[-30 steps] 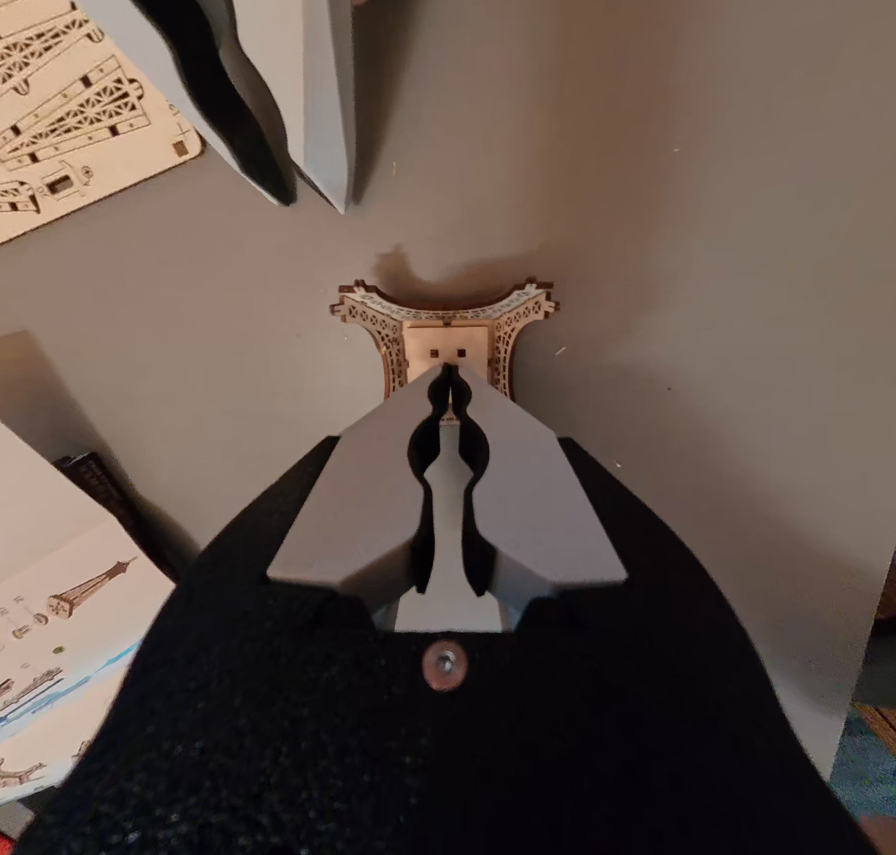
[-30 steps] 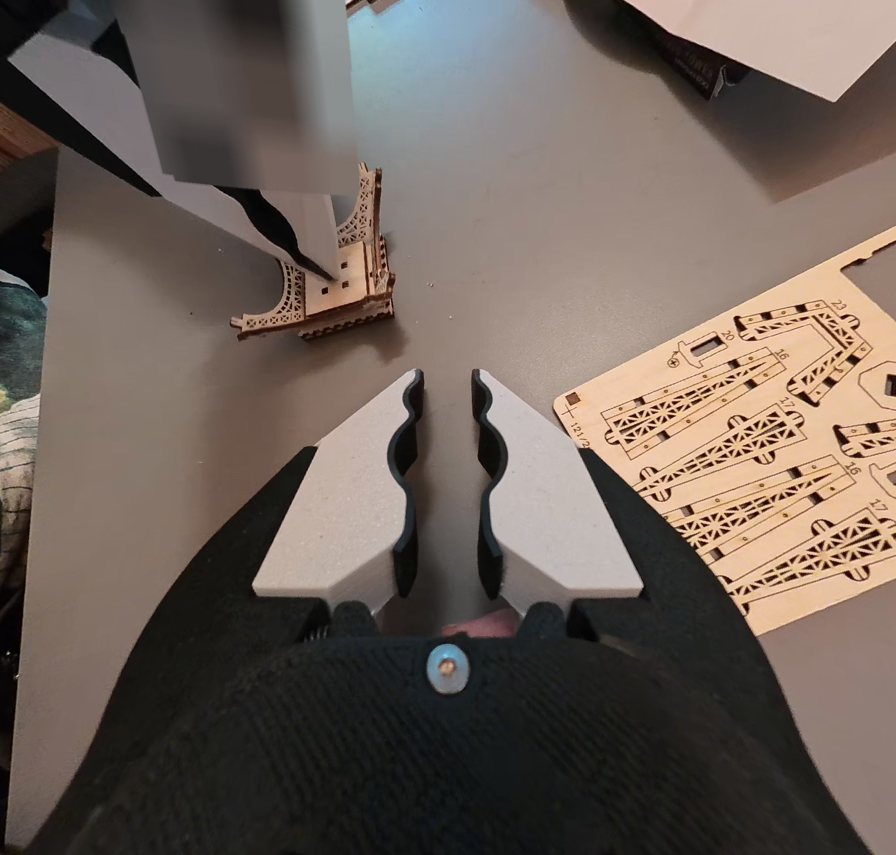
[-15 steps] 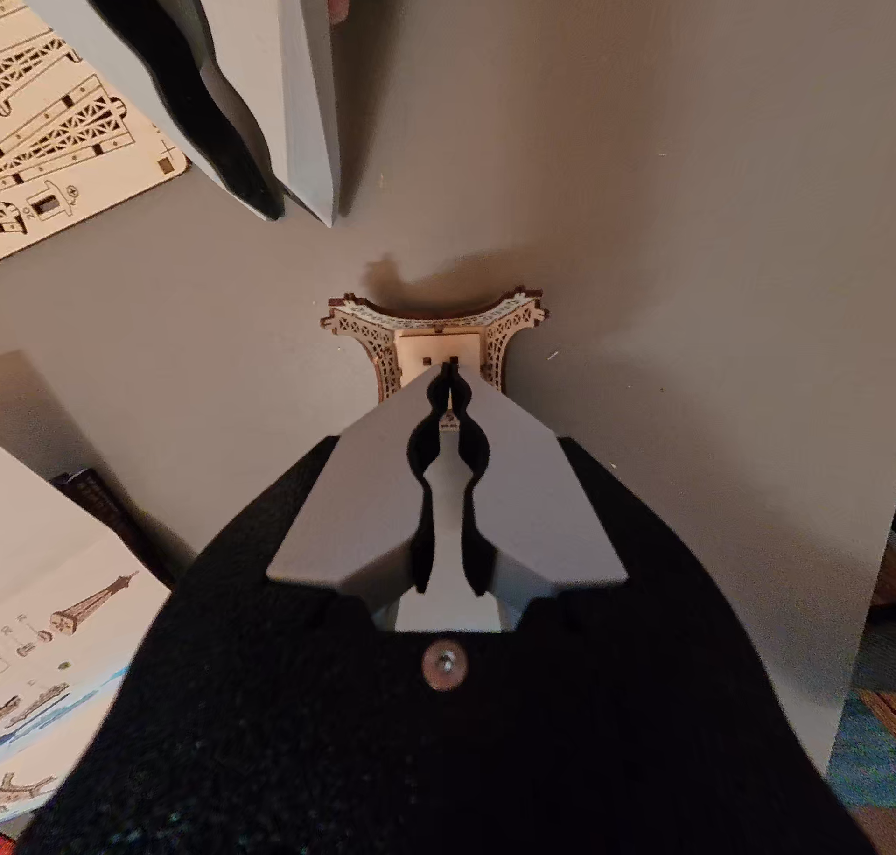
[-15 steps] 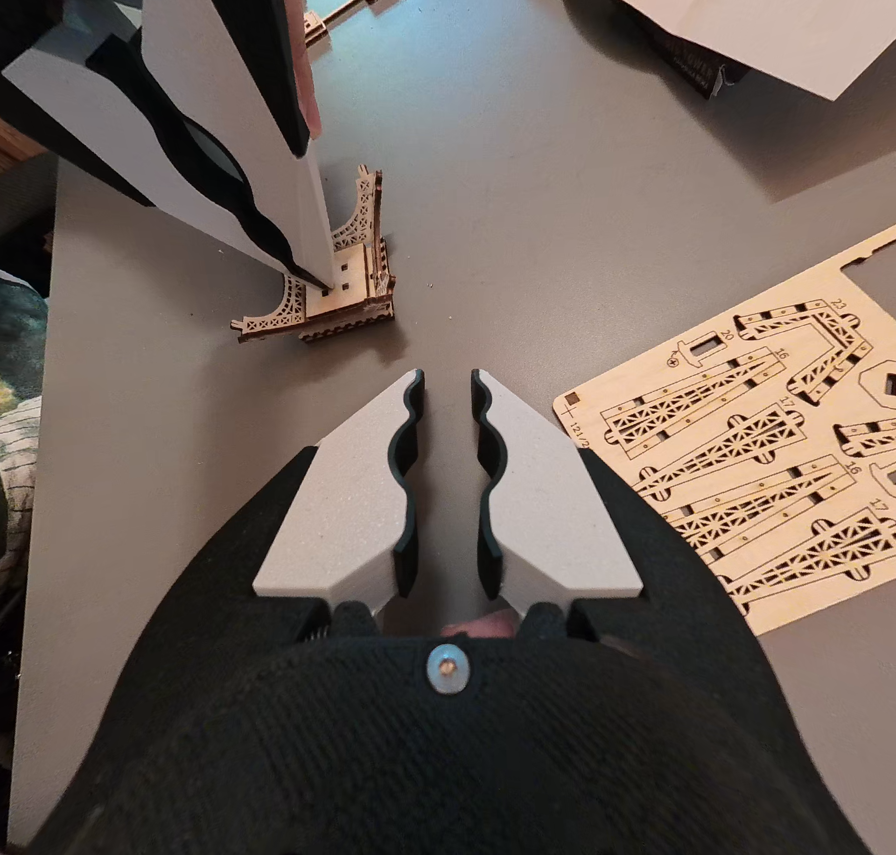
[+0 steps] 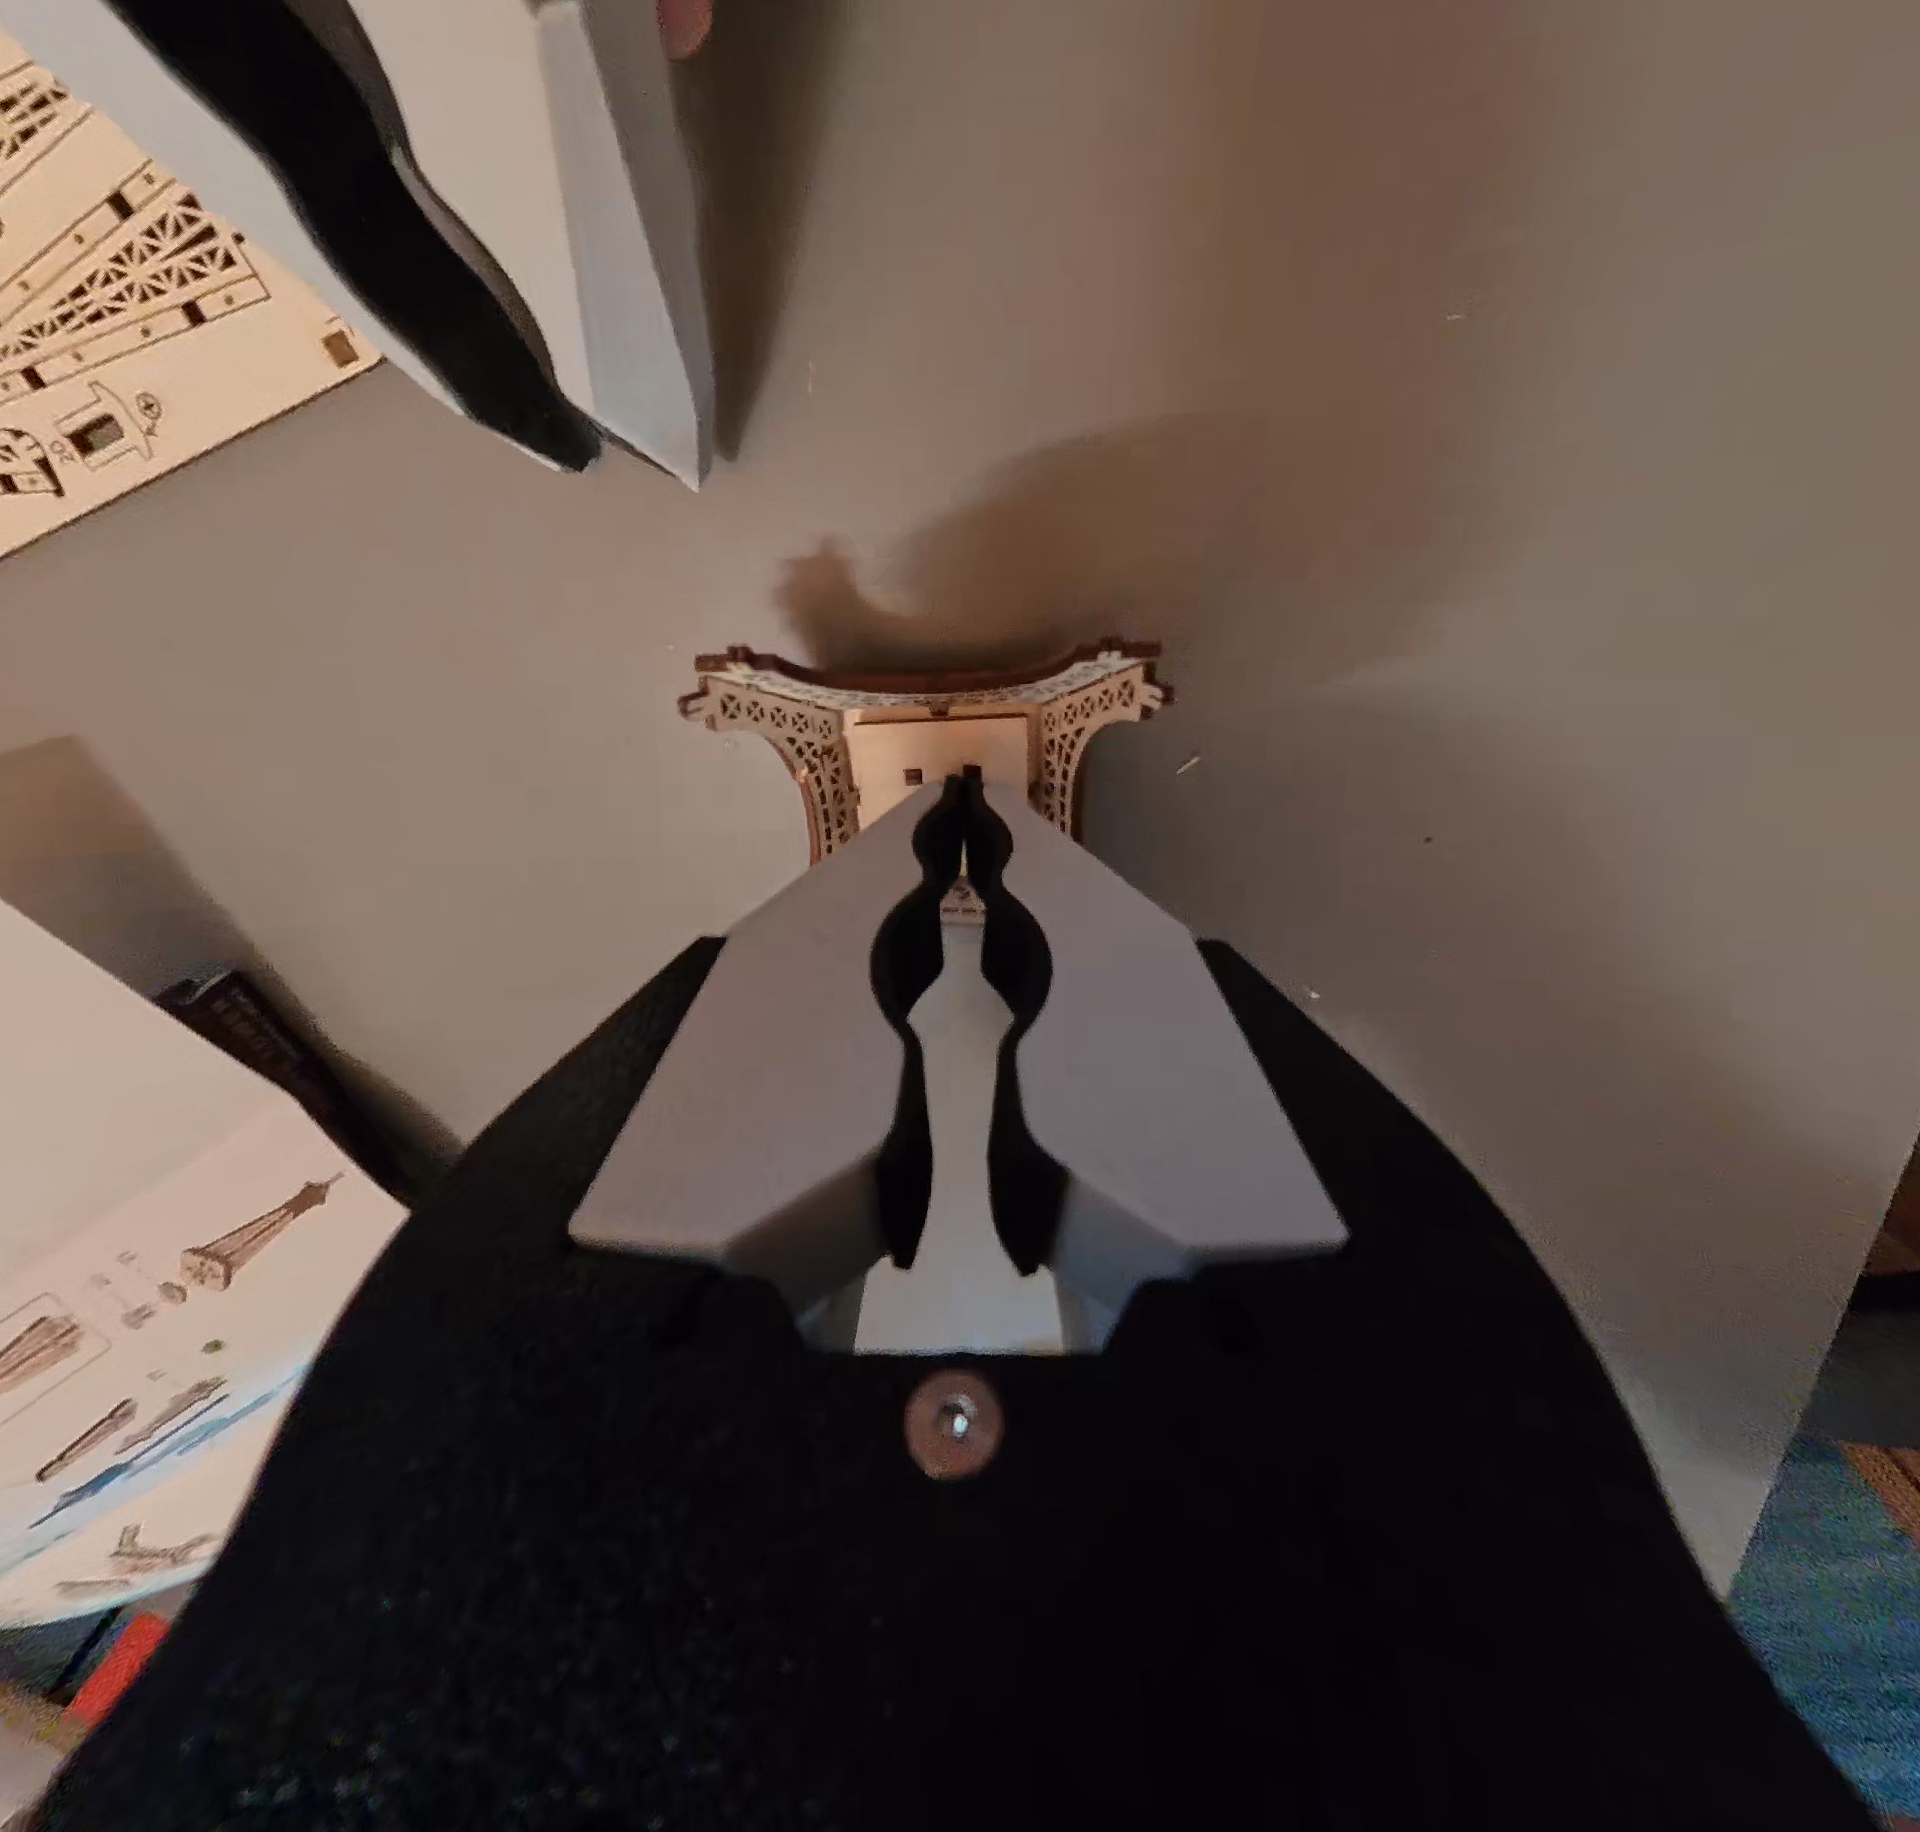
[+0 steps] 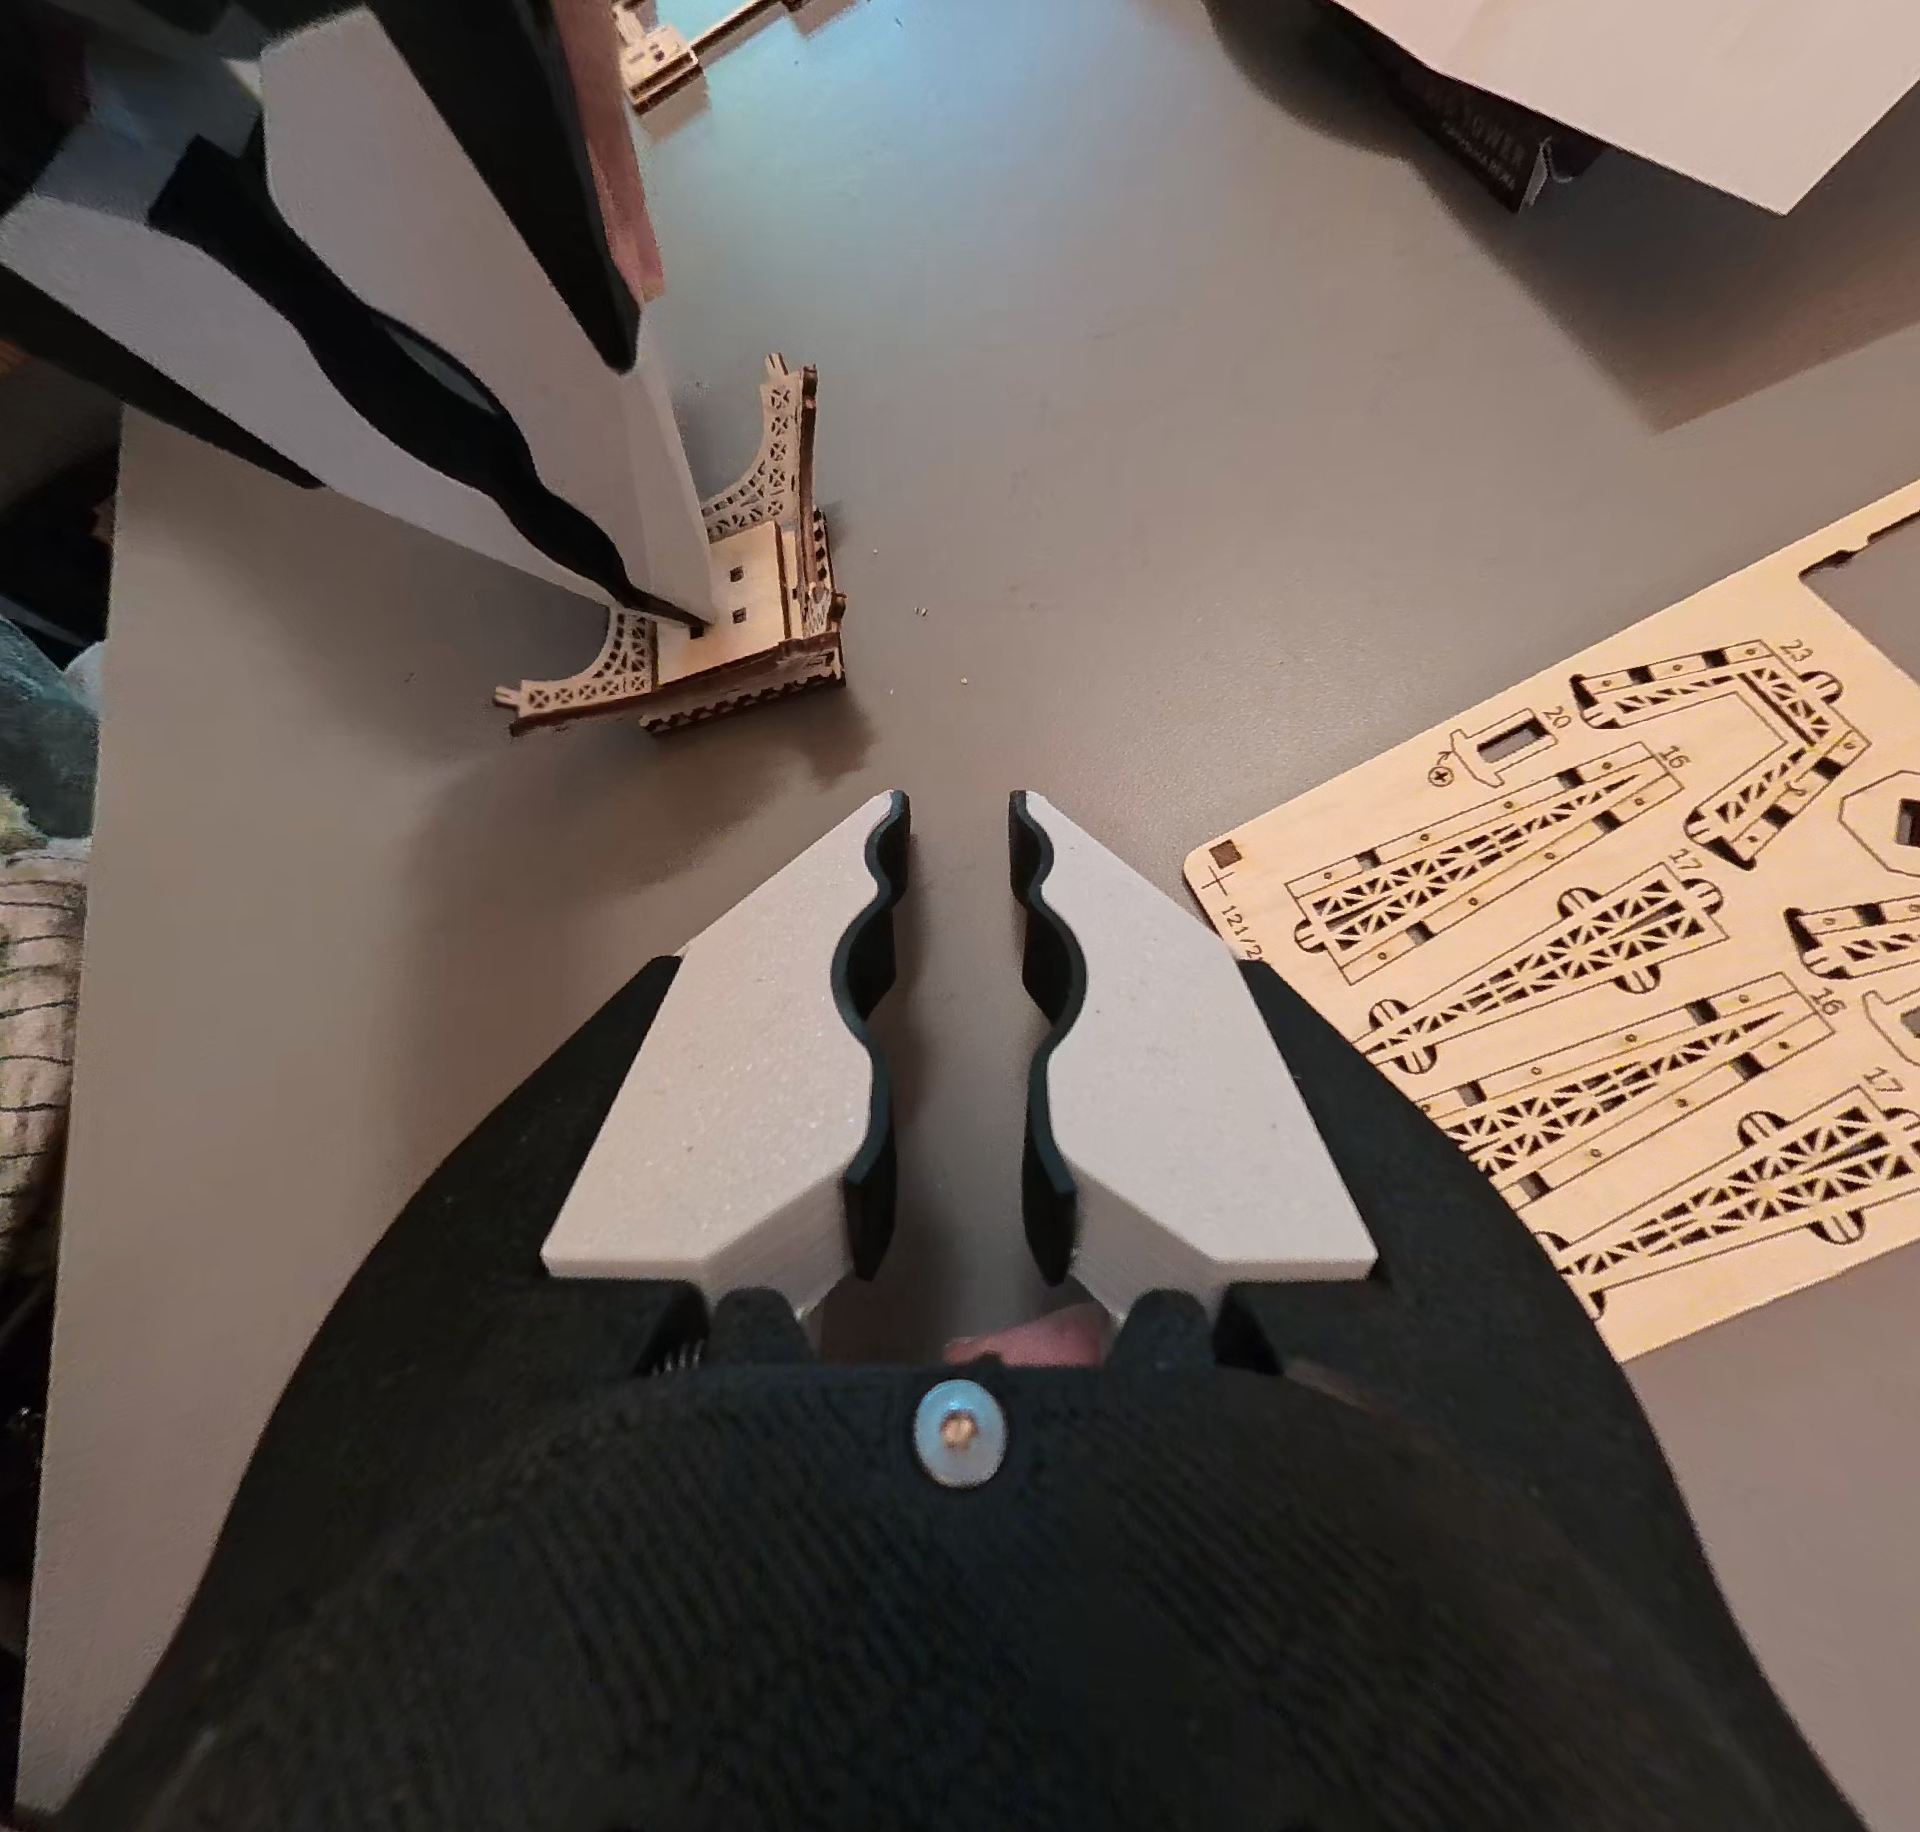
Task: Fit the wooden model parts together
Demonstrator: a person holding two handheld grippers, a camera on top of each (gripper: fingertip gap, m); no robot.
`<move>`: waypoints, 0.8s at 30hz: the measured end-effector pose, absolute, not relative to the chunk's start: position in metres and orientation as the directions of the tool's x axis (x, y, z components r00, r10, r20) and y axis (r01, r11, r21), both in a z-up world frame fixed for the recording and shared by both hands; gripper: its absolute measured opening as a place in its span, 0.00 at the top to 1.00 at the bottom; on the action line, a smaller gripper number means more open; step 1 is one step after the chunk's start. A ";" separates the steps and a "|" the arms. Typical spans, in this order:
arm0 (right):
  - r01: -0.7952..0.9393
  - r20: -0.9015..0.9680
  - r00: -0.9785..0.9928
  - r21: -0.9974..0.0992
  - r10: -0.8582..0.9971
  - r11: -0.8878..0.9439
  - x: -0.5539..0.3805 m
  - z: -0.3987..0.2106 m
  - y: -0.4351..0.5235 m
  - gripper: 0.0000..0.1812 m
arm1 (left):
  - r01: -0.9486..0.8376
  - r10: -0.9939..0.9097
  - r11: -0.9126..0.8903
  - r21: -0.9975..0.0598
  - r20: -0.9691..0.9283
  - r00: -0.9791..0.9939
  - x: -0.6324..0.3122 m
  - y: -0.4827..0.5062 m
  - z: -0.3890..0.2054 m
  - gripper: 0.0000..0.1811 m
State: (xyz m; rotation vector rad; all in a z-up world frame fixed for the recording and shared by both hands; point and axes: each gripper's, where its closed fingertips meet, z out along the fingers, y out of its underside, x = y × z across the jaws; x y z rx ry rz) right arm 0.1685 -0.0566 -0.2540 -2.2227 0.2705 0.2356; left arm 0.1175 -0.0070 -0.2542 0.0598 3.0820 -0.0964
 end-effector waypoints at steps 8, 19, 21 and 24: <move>-0.274 -0.262 0.959 -0.747 -0.111 -0.606 0.168 -0.254 -0.057 0.90 | 0.043 0.042 0.999 -0.016 -0.076 -0.996 0.117 -0.007 -0.254 1.00; -0.268 -0.259 0.960 -0.748 -0.105 -0.608 0.168 -0.254 -0.056 0.89 | -0.030 -0.040 0.973 -0.230 -0.041 -0.998 0.126 -0.008 -0.234 1.00; -0.272 -0.263 0.959 -0.747 -0.105 -0.606 0.168 -0.254 -0.056 0.89 | -0.014 -0.023 0.973 -0.229 -0.037 -0.999 0.124 -0.008 -0.236 1.00; -0.274 -0.265 0.958 -0.747 -0.107 -0.606 0.168 -0.254 -0.056 0.90 | 0.043 0.036 0.973 -0.228 -0.033 -0.999 0.121 -0.009 -0.240 1.00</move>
